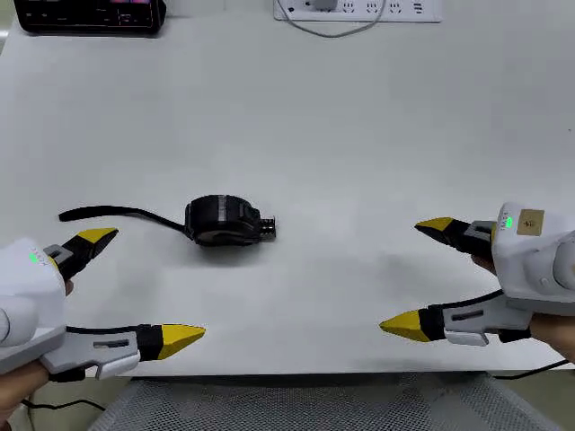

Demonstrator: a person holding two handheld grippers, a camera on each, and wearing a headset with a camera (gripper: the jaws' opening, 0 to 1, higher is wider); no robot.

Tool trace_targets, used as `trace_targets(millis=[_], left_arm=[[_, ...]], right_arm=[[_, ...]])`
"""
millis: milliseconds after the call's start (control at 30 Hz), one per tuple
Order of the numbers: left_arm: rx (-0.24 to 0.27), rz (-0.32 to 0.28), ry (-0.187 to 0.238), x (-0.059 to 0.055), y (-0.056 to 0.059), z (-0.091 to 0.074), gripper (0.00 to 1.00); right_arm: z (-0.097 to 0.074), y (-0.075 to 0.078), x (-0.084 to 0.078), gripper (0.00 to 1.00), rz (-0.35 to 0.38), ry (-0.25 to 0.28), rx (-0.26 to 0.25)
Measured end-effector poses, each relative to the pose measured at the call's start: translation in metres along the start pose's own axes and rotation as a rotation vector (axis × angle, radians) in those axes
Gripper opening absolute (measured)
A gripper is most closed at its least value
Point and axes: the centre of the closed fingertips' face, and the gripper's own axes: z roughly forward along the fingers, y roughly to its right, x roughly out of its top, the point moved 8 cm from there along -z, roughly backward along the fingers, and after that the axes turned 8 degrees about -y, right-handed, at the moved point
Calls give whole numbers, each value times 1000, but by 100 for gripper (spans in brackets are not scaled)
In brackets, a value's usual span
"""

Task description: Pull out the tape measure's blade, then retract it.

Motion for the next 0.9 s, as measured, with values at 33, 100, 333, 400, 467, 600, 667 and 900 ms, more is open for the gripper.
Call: trace_targets(millis=[33,100,333,400,467,600,667,900], left_arm=[[0,-4,-1,0,0,0,99],[-2,-6,5,-1,0,-1,99],[5,-16,-5,-3,0,-1,99],[7,-17,0,-2,0,-1,99],[6,-18,1,-3,1,-1,99],[9,-18,0,-4,1,-2,99],[7,-20,2,-4,1,-1,99],[3,-2,8,1,-2,2,98]], right_arm=[[0,0,0,80,-1,1,-1],[0,1,-1,79,-4,1,-6],[2,2,0,80,-14,1,-5],[3,1,1,80,-16,-1,1],[4,1,1,80,-21,-4,3],[4,1,3,80,-24,-4,2],[4,1,4,80,-27,-4,2],[5,4,10,80,-39,-1,0]])
